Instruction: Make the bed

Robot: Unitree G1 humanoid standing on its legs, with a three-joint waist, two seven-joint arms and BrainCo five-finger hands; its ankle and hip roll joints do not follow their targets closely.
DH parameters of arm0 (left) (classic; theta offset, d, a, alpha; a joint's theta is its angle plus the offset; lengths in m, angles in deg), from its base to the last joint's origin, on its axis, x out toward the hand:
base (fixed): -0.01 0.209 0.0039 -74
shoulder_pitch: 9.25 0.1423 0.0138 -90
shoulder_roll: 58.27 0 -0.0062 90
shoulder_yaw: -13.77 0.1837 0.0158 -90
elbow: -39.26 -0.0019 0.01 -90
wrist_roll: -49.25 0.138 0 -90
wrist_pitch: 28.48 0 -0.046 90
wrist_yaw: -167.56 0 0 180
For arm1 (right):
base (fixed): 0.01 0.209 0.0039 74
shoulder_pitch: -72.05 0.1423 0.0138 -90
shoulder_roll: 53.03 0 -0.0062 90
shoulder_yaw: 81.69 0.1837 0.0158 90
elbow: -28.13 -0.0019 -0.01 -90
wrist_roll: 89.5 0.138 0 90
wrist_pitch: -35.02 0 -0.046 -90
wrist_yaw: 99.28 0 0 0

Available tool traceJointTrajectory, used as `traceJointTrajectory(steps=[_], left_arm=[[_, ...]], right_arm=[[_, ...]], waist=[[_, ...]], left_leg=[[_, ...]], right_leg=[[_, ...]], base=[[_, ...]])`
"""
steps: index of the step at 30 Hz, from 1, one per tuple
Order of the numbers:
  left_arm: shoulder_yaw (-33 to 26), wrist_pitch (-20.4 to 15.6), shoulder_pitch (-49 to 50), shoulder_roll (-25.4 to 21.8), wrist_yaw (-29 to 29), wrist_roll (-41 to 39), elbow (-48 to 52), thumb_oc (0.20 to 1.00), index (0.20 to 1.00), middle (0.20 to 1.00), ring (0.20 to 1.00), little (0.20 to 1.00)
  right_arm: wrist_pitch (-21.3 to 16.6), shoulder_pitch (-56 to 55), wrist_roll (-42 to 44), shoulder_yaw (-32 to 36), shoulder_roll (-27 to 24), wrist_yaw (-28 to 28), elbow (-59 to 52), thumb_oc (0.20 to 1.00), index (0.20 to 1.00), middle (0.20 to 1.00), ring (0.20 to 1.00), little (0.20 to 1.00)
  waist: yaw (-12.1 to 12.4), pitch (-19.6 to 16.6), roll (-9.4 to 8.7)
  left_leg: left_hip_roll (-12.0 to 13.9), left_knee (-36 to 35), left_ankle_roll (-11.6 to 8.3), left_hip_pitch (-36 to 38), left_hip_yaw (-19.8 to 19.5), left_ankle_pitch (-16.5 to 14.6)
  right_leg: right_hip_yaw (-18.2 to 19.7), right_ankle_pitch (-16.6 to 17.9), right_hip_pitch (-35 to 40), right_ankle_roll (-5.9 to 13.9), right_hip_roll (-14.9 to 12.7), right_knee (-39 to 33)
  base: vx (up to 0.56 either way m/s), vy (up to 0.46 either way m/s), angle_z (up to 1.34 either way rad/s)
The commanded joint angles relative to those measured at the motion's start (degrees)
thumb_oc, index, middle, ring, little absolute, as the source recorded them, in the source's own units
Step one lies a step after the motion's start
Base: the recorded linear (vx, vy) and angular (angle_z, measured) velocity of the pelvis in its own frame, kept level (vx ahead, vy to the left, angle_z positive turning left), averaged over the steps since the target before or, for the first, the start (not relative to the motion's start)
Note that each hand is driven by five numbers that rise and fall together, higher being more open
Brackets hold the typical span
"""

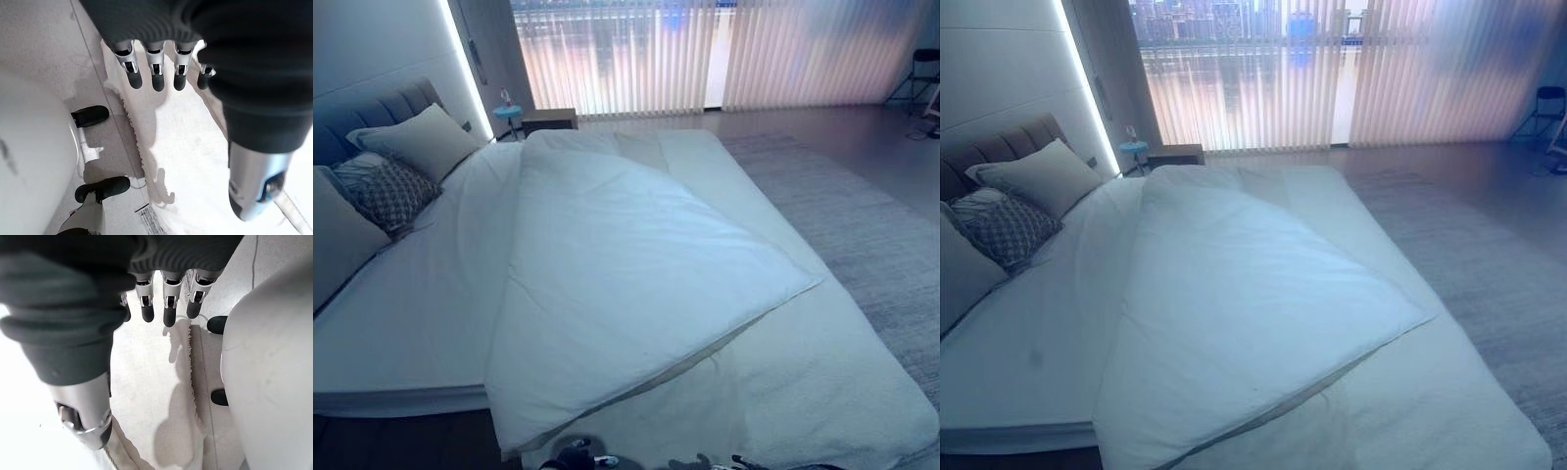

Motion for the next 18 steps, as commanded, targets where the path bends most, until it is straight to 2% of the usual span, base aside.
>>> traceJointTrajectory(steps=[1,8,9,11,12,13,14,18], left_arm=[[0.6,-1.8,-5.0,1.4,0.8,-1.0,-3.4,1.0,1.0,1.0,1.0,1.0],[-0.5,-1.8,-5.9,1.3,0.6,-5.5,-2.0,1.0,1.0,1.0,1.0,1.0],[-1.9,-2.0,-6.9,1.3,-0.3,-9.8,-1.1,1.0,1.0,1.0,1.0,1.0],[-2.4,-2.3,-7.8,1.4,-1.2,-11.8,-0.6,1.0,1.0,1.0,1.0,1.0],[-3.6,-2.9,-10.5,1.7,-2.8,-19.9,1.8,1.0,1.0,1.0,1.0,1.0],[-3.1,-3.0,-12.2,1.8,-3.2,-21.9,2.7,1.0,1.0,1.0,1.0,1.0],[-3.1,-3.0,-12.2,1.8,-3.2,-22.0,2.7,1.0,1.0,1.0,1.0,1.0],[-4.2,-3.9,-20.0,2.8,-6.9,-35.0,5.5,1.0,1.0,1.0,1.0,1.0]], right_arm=[[-1.8,3.3,-0.8,-0.5,1.9,0.2,2.8,1.0,1.0,1.0,1.0,1.0],[-2.1,3.4,0.5,-0.3,1.3,-0.1,1.4,1.0,1.0,1.0,1.0,1.0],[-2.4,3.7,1.4,-0.3,1.2,-0.4,0.6,1.0,1.0,1.0,1.0,1.0],[-2.6,4.2,1.7,-0.4,1.0,-0.6,0.2,1.0,1.0,1.0,1.0,1.0],[-3.0,5.4,3.3,-0.6,0.4,-1.0,-1.5,1.0,1.0,1.0,1.0,1.0],[-3.0,6.5,4.2,-1.1,0.0,-1.4,-2.4,1.0,1.0,1.0,1.0,1.0],[-3.0,6.5,4.2,-1.1,0.0,-1.4,-2.4,1.0,1.0,1.0,1.0,1.0],[-3.3,10.5,7.7,-2.1,-1.6,-2.5,-7.0,1.0,1.0,1.0,1.0,1.0]], waist=[[-1.6,1.6,-2.22],[-2.2,3.1,-2.88],[-2.4,4.3,-3.3],[-2.5,5.3,-3.47],[-2.7,8.2,-4.1],[-2.8,9.9,-4.27],[-2.8,9.9,-4.27],[-3.8,14.5,-4.8]], left_leg=[[-1.8,0.2,2.07,-0.3,2.3,-3.5],[-1.6,0.2,1.97,-1.8,2.8,-3.1],[-1.6,0.2,2.02,-2.7,2.9,-2.9],[-1.6,0.2,2.07,-3.3,2.9,-2.4],[-1.8,0.2,2.28,-5.7,3.0,-1.1],[-1.6,0.4,2.32,-7.2,3.0,-0.3],[-1.6,0.4,2.33,-7.3,3.0,-0.3],[-2.3,10.1,2.57,-19.4,2.0,-1.6]], right_leg=[[-0.4,-2.1,0.7,3.87,-1.6,0.3],[0.0,-1.5,-1.1,3.89,-1.3,0.3],[0.1,-1.1,-2.0,3.76,-1.0,0.3],[0.1,-0.9,-2.6,3.72,-0.9,0.3],[-0.1,-0.2,-5.1,3.52,-0.8,1.0],[0.1,-0.5,-8.0,3.24,-0.7,3.9],[0.1,-0.6,-8.2,3.24,-0.7,4.0],[-0.2,-1.8,-20.2,3.57,-1.4,14.2]], base=[[0.0,0.0,0.0],[-0.03,0.001,-0.02],[-0.06,0.0,-0.06],[-0.15,0.004,-0.04],[-0.32,0.008,-0.04],[-0.27,0.003,-0.05],[-0.22,0.008,-0.07],[-0.27,0.038,0.0]])
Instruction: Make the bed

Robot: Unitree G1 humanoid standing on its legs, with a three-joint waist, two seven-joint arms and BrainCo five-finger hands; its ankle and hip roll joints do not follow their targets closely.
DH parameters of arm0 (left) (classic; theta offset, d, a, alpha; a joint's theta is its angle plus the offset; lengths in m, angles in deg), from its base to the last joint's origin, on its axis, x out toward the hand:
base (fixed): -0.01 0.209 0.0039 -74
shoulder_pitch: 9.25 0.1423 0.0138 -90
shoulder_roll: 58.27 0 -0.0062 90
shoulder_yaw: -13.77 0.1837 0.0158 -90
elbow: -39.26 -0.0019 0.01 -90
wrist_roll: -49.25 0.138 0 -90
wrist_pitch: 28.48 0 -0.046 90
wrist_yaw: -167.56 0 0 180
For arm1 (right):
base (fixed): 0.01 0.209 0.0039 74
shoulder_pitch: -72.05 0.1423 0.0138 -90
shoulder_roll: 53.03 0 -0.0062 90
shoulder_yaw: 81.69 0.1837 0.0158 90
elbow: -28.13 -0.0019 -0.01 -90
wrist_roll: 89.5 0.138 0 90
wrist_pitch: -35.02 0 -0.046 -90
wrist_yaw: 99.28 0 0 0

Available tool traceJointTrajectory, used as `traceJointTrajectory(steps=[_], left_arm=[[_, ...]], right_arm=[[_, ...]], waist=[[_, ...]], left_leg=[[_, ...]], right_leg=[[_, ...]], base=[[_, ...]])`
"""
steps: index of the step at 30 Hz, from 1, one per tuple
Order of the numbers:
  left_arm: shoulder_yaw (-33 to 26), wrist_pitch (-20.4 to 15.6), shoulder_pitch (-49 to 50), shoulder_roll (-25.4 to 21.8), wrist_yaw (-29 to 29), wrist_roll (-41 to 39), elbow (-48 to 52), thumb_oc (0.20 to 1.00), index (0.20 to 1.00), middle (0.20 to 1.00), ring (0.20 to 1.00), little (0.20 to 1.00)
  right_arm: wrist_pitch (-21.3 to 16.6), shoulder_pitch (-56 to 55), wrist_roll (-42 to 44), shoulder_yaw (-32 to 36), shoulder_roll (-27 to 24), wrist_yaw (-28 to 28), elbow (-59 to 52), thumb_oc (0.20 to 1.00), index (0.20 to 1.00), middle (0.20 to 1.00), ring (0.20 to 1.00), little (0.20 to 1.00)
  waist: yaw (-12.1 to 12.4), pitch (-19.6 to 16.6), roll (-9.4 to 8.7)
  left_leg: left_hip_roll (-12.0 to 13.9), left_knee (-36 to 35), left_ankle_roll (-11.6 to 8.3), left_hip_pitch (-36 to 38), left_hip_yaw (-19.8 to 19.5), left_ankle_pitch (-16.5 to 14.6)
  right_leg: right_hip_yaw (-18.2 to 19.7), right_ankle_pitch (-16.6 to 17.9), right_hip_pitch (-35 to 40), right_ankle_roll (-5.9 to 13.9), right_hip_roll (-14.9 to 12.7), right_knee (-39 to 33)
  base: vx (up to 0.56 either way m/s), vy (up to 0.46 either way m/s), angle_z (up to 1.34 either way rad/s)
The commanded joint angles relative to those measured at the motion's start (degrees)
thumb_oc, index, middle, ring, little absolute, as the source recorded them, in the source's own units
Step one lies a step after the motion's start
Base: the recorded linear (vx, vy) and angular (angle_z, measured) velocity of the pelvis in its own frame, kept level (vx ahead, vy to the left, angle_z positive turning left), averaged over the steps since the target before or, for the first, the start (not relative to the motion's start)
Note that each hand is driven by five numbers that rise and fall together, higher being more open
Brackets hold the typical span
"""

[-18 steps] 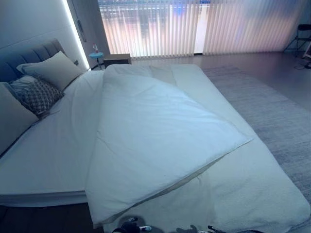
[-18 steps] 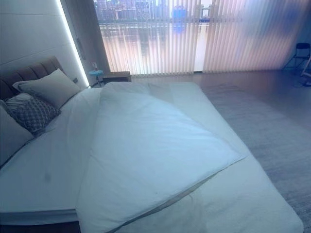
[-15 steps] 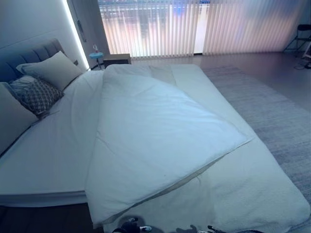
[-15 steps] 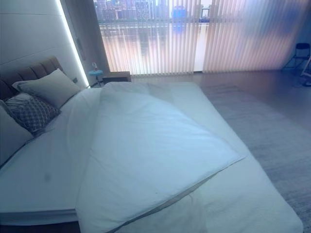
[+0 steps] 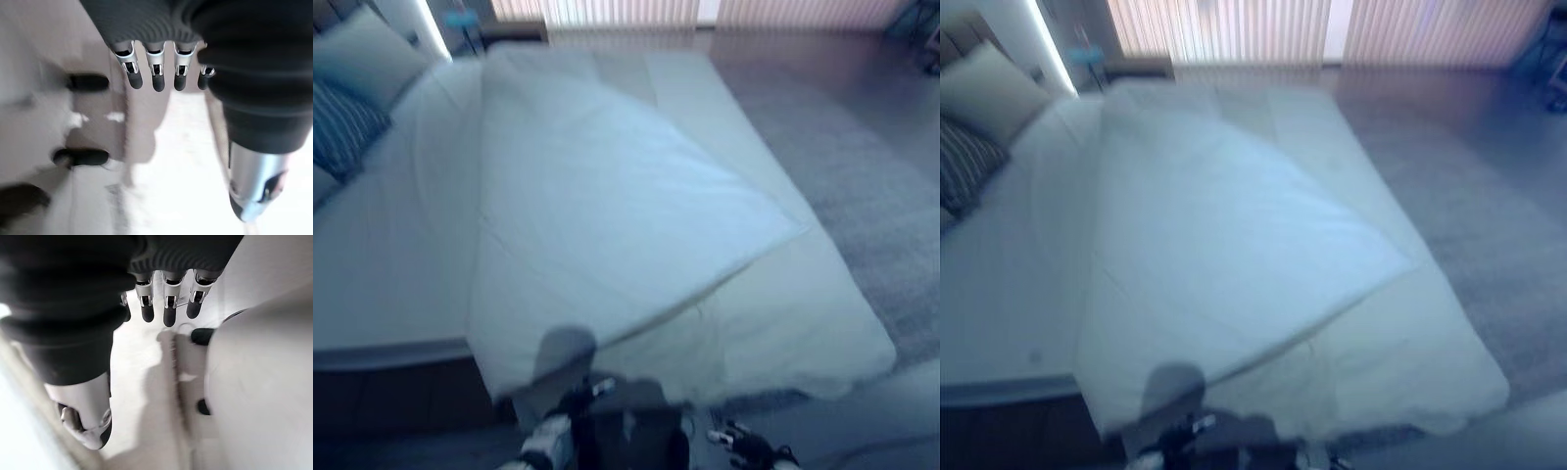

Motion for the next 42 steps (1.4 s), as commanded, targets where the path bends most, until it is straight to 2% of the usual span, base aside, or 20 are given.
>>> traceJointTrajectory(steps=[1,2,4,8,13,21,26,33,42], left_arm=[[-1.7,-2.3,-9.6,2.8,-3.6,-13.8,1.1,1.0,1.0,1.0,1.0,1.0],[-1.7,-2.3,-9.6,2.8,-3.6,-13.8,1.1,1.0,1.0,1.0,1.0,1.0],[-2.8,-2.7,-13.0,3.3,-3.8,-18.7,4.0,1.0,1.0,1.0,1.0,1.0],[-3.8,-3.1,-16.4,2.7,-3.0,-21.9,7.9,1.0,1.0,1.0,1.0,1.0],[-5.5,-3.8,-19.8,2.7,-2.5,-26.4,10.4,1.0,1.0,1.0,1.0,1.0],[-11.2,-4.9,-24.9,3.5,-2.7,-36.4,9.1,1.0,1.0,1.0,1.0,1.0],[-13.2,-5.5,-26.4,3.1,-2.5,-38.3,8.6,1.0,1.0,1.0,1.0,1.0],[-15.9,-8.2,-30.5,1.4,-2.9,-40.3,10.1,1.0,1.0,1.0,1.0,1.0],[-17.9,-10.6,-37.0,-2.5,-4.5,-41.7,9.4,1.0,1.0,1.0,1.0,1.0]], right_arm=[[-1.8,4.5,5.0,-2.4,-2.0,-1.9,-7.0,1.0,1.0,1.0,1.0,1.0],[-1.8,4.5,5.0,-2.4,-2.0,-1.9,-7.0,1.0,1.0,1.0,1.0,1.0],[-2.4,5.6,7.7,-2.0,-2.8,-2.5,-10.8,1.0,1.0,1.0,1.0,1.0],[-2.9,6.5,8.3,-2.1,-3.6,-3.2,-15.7,1.0,1.0,1.0,1.0,1.0],[-3.4,7.1,8.5,-2.4,-4.0,-3.9,-19.5,1.0,1.0,1.0,1.0,1.0],[-3.0,5.0,7.4,-3.4,-4.8,-3.3,-22.7,1.0,1.0,1.0,1.0,1.0],[-3.1,4.9,7.3,-3.6,-4.9,-3.2,-23.6,1.0,1.0,1.0,1.0,1.0],[-3.5,3.2,7.0,-4.0,-5.5,-3.1,-28.0,1.0,1.0,1.0,1.0,1.0],[-3.5,2.0,6.5,-4.6,-5.4,-3.5,-29.4,1.0,1.0,1.0,1.0,1.0]], waist=[[-2.7,3.7,-0.75],[-2.8,3.5,-0.73],[-3.4,5.2,-0.95],[-4.5,5.9,-1.38],[-5.7,6.2,-1.67],[-7.4,4.0,-1.49],[-7.9,3.8,-1.74],[-8.6,3.5,-2.06],[-9.5,2.7,-2.36]], left_leg=[[-2.3,7.9,2.4,-9.5,0.9,-3.4],[-2.3,8.1,2.41,-9.8,0.9,-3.5],[-1.6,13.2,2.27,-15.6,1.1,-4.8],[-0.3,20.8,1.94,-23.7,0.8,-6.9],[1.1,26.9,1.57,-29.9,0.5,-8.6],[2.1,27.8,1.08,-33.8,0.2,-9.2],[2.3,27.9,0.89,-34.9,-0.1,-9.1],[2.4,27.3,0.56,-36.6,-0.4,-8.4],[3.2,28.3,0.24,-38.8,-0.3,-8.4]], right_leg=[[-0.4,-3.2,-8.9,4.18,-1.3,10.1],[-0.4,-3.3,-9.2,4.18,-1.3,10.3],[-0.5,-4.4,-14.7,4.4,-2.1,15.3],[-0.7,-6.0,-22.4,4.01,-2.1,21.4],[-1.1,-7.5,-27.7,3.52,-2.0,25.6],[-1.0,-8.2,-31.8,2.93,-1.3,26.6],[-1.1,-8.0,-32.8,2.68,-1.0,26.0],[-1.2,-7.7,-34.2,2.59,-0.8,25.4],[-1.4,-7.5,-36.3,2.67,-0.8,26.0]], base=[[-0.19,0.058,0.05],[-0.14,0.035,0.06],[-0.13,0.016,0.04],[-0.09,-0.015,0.01],[-0.02,-0.028,-0.09],[0.02,-0.022,-0.07],[0.0,-0.004,-0.01],[0.0,-0.015,-0.01],[0.0,0.0,0.0]])
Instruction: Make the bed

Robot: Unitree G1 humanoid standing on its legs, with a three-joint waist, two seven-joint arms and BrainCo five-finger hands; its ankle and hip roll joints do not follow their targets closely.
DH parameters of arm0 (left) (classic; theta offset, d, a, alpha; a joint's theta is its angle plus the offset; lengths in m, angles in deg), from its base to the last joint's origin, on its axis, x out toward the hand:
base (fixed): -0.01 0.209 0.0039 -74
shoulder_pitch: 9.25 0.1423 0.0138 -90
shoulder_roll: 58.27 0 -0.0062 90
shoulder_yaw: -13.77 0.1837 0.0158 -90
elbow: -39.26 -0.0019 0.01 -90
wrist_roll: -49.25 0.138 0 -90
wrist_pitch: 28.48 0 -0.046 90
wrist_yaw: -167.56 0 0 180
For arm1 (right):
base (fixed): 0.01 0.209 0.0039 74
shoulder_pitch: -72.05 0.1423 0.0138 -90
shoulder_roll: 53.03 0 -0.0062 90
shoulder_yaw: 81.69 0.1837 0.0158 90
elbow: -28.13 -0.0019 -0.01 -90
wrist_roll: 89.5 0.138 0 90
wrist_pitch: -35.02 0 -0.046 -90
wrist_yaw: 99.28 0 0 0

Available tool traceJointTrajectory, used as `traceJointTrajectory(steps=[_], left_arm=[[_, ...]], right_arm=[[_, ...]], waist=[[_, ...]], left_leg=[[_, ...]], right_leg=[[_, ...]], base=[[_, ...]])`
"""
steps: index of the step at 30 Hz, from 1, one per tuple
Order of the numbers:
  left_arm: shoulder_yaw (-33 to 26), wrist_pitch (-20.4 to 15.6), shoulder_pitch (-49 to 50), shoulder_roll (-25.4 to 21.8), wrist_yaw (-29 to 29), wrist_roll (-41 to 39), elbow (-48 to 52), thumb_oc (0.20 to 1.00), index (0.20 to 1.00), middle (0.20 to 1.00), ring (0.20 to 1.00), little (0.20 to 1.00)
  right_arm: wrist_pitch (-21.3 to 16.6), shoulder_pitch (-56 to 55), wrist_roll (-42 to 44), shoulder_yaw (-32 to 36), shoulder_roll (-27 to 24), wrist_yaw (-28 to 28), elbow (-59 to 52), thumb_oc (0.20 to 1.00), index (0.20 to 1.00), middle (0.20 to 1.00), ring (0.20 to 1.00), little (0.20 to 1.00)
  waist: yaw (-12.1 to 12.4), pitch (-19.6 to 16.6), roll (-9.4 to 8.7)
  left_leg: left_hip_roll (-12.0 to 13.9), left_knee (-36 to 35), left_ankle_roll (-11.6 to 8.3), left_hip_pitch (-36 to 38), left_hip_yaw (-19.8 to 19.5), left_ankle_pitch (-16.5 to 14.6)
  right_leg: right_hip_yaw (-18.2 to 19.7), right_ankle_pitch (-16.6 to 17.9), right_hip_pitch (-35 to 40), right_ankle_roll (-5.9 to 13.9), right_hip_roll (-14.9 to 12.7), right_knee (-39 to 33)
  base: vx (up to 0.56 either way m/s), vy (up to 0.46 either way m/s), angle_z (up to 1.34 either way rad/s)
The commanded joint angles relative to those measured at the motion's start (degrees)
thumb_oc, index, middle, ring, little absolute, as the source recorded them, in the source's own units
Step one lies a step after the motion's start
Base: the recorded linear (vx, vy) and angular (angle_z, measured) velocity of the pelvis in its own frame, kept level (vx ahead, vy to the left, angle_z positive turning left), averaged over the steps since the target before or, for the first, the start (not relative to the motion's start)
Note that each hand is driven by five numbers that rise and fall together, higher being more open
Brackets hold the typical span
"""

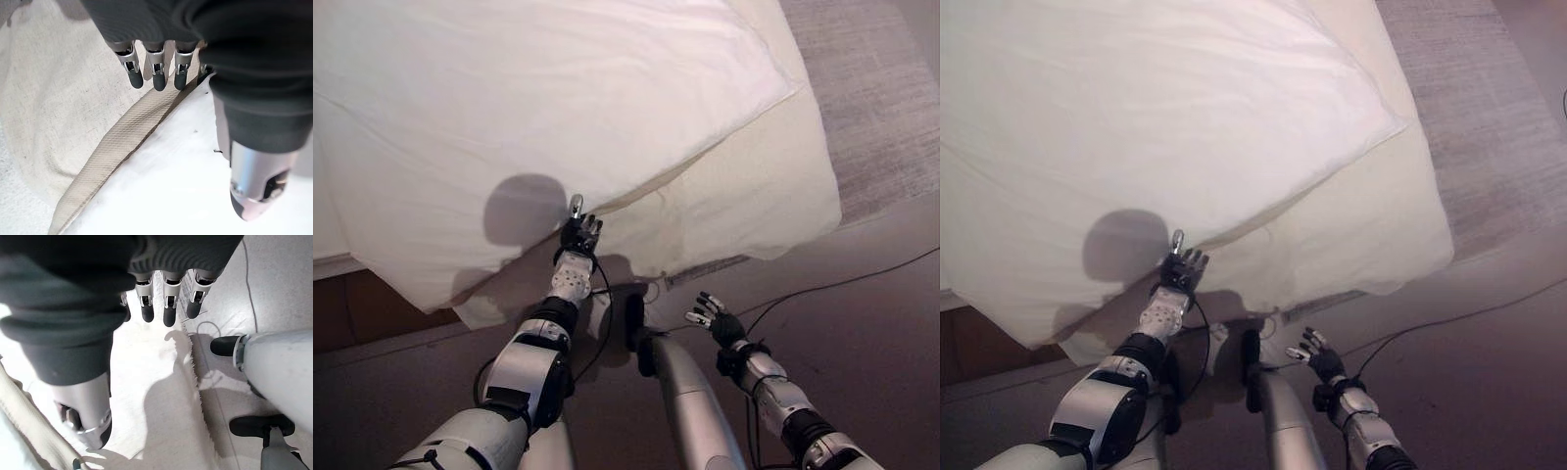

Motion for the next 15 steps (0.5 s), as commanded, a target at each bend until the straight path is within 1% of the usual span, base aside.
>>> traceJointTrajectory(steps=[1,2,3,4,5,7,8,15], left_arm=[[-2.5,-5.1,-6.9,-2.0,1.2,0.4,0.4,1.0,1.0,1.0,1.0,1.0],[-2.0,-6.2,-7.6,-1.8,0.3,0.8,1.8,1.0,1.0,1.0,1.0,1.0],[-2.0,-6.2,-7.5,-1.8,0.2,0.9,1.9,1.0,1.0,1.0,1.0,1.0],[-1.5,-7.1,-7.3,-1.2,0.1,0.9,4.7,1.0,1.0,1.0,1.0,1.0],[-1.0,-7.5,-7.1,-0.7,-0.1,1.3,5.7,0.526,0.526,0.526,0.526,0.526],[-0.6,-8.0,-7.1,-0.3,-0.4,1.4,6.6,0.351,0.351,0.351,0.351,0.351],[0.1,-8.6,-7.2,0.5,-1.0,1.0,8.4,0.2,0.2,0.2,0.2,0.2],[2.2,-9.0,-5.8,2.0,-0.6,1.4,13.2,0.2,0.2,0.2,0.2,0.2]], right_arm=[[-2.0,-3.7,-0.1,-2.1,-1.3,-0.4,-1.9,1.0,1.0,1.0,1.0,1.0],[-2.0,-4.2,-0.5,-2.0,-1.2,-0.6,-1.8,1.0,1.0,1.0,1.0,1.0],[-2.0,-4.2,-0.5,-2.0,-1.2,-0.6,-1.8,1.0,1.0,1.0,1.0,1.0],[-2.2,-4.9,-0.4,-1.6,-1.0,-0.9,-1.9,1.0,1.0,1.0,1.0,1.0],[-2.2,-5.3,-0.6,-1.4,-1.0,-1.0,-1.8,1.0,1.0,1.0,1.0,1.0],[-2.3,-5.4,-0.7,-1.4,-0.8,-1.1,-1.5,1.0,1.0,1.0,1.0,1.0],[-2.4,-5.5,-0.5,-1.4,-0.6,-1.4,-1.7,1.0,1.0,1.0,1.0,1.0],[-2.5,-5.4,0.1,-1.6,0.1,-1.6,-2.2,1.0,1.0,1.0,1.0,1.0]], waist=[[-1.3,-4.1,2.72],[-1.3,-4.1,2.7],[-1.3,-4.1,2.7],[-1.2,-4.1,2.76],[-1.0,-4.1,2.86],[-0.9,-4.1,2.95],[-0.8,-4.0,3.02],[0.1,-3.4,3.19]], left_leg=[[0.2,-0.1,0.66,-2.8,0.0,-0.1],[0.1,-0.1,0.74,-3.0,-0.3,-0.1],[0.1,-0.1,0.74,-3.0,-0.3,-0.1],[0.1,-0.2,0.81,-3.0,-0.3,0.0],[0.0,-0.4,0.81,-3.0,-0.3,0.0],[-0.1,-0.5,0.77,-3.0,-0.3,0.1],[-0.2,-0.6,0.71,-2.9,-0.5,0.2],[-0.5,-1.1,0.83,-2.2,-0.4,0.5]], right_leg=[[-2.2,0.5,0.1,4.72,0.5,-2.1],[-2.2,0.6,0.0,4.74,0.4,-2.2],[-2.2,0.6,0.0,4.75,0.4,-2.2],[-2.4,0.7,0.0,4.74,0.2,-2.1],[-2.5,0.7,0.0,4.75,0.2,-2.2],[-2.7,0.7,0.1,4.73,0.2,-2.3],[-2.8,0.7,0.2,4.62,0.1,-2.6],[-2.9,0.9,0.8,4.64,-0.1,-2.7]], base=[[0.0,0.0,0.0],[0.0,0.0,0.0],[0.0,0.0,0.0],[0.0,0.0,0.03],[0.0,0.0,0.0],[0.0,0.0,0.0],[0.0,0.0,0.0],[-0.01,0.004,0.02]])
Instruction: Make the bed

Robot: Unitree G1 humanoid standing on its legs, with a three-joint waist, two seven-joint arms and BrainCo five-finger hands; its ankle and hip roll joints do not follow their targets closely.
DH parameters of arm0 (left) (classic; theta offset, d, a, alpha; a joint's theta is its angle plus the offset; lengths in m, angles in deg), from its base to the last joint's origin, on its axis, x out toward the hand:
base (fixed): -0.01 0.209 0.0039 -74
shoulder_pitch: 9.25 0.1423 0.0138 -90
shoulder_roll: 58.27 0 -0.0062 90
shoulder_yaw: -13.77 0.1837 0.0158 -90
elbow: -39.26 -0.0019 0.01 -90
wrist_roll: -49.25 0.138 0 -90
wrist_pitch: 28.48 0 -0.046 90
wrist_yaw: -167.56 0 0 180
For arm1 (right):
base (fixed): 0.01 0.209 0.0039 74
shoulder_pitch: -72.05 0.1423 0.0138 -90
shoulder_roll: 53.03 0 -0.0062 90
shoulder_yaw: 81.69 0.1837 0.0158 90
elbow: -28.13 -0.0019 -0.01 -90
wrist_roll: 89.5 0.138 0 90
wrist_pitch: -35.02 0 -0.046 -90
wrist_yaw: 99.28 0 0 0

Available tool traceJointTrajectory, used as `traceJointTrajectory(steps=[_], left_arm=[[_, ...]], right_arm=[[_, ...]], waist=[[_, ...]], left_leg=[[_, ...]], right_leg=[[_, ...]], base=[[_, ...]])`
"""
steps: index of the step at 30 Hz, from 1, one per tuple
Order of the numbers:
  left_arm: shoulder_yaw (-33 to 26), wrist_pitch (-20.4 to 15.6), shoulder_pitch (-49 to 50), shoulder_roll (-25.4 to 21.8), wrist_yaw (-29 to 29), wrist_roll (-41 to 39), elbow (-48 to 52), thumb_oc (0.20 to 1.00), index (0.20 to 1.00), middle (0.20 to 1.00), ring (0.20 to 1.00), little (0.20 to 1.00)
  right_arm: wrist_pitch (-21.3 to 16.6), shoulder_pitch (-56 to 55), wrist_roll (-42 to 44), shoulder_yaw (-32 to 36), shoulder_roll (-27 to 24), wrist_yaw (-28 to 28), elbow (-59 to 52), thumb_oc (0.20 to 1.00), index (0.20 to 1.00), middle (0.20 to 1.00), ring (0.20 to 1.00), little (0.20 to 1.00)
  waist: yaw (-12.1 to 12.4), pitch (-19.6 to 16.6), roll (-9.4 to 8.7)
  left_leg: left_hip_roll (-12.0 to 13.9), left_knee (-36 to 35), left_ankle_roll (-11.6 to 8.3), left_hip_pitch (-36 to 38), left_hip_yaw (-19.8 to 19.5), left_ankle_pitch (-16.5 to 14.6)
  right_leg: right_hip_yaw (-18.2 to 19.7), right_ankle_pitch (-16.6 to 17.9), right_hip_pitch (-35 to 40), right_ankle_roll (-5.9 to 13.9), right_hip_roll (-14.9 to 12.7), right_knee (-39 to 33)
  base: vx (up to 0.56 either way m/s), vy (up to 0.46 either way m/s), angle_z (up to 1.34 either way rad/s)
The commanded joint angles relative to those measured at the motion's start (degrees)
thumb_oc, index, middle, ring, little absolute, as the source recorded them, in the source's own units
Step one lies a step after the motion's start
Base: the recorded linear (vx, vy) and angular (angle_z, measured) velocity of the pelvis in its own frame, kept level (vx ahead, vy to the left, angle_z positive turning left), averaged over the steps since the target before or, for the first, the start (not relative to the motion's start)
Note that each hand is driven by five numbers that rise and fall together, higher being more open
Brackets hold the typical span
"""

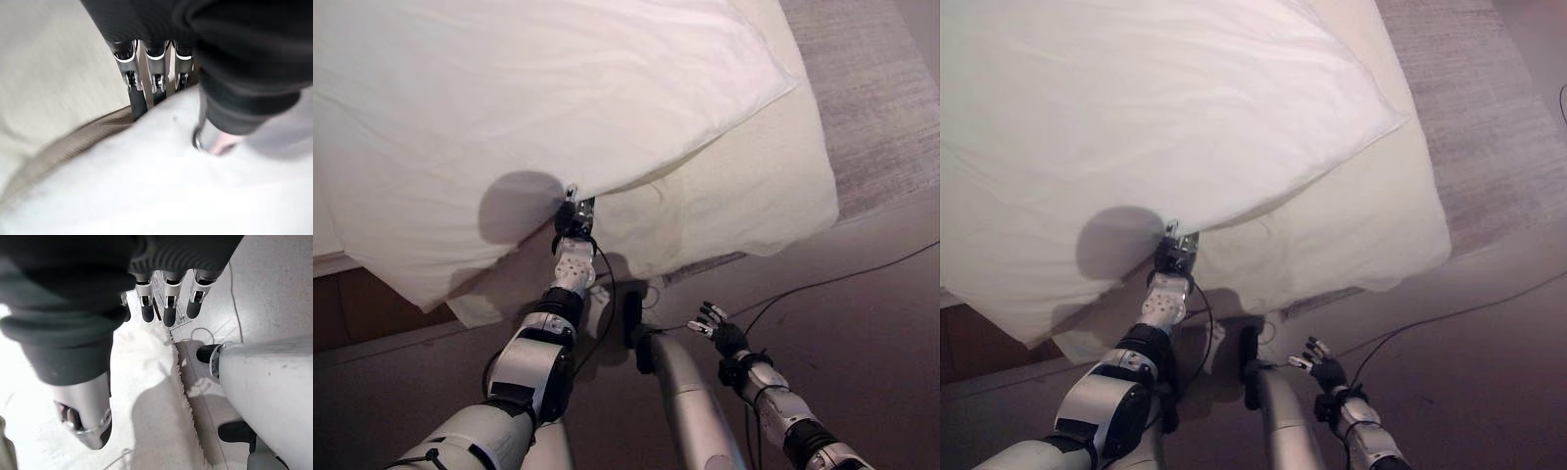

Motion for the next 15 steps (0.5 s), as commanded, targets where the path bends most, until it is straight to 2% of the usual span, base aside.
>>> traceJointTrajectory(steps=[1,10,15], left_arm=[[3.1,-1.9,-4.7,0.3,2.7,1.4,3.8,0.2,0.2,0.2,0.2,0.2],[5.8,-1.8,-1.8,1.4,2.7,2.1,9.8,0.2,0.2,0.2,0.2,0.2],[8.6,-1.8,2.9,2.3,4.0,3.2,18.2,0.2,0.2,0.2,0.2,0.2]], right_arm=[[-2.5,-3.1,0.4,-1.9,-0.2,-0.6,-2.1,1.0,1.0,1.0,1.0,1.0],[-2.9,-1.8,1.1,-2.9,0.8,-1.1,-3.6,1.0,1.0,1.0,1.0,1.0],[-2.4,0.6,4.9,-5.4,1.9,2.3,-8.0,1.0,1.0,1.0,1.0,1.0]], waist=[[0.6,-3.0,3.18],[1.7,-1.5,3.57],[3.3,0.0,4.41]], left_leg=[[-0.2,-1.3,0.65,-0.9,0.1,0.2],[-0.9,-1.9,1.1,0.5,0.1,0.5],[-1.4,-2.4,1.35,1.5,0.1,0.9]], right_leg=[[-2.3,0.7,1.8,5.05,0.3,-3.1],[-2.2,0.6,3.4,5.06,0.3,-3.6],[-2.4,0.8,4.6,5.07,0.0,-4.0]], base=[[0.0,0.0,0.0],[0.0,0.0,0.03],[0.0,0.008,0.04]])
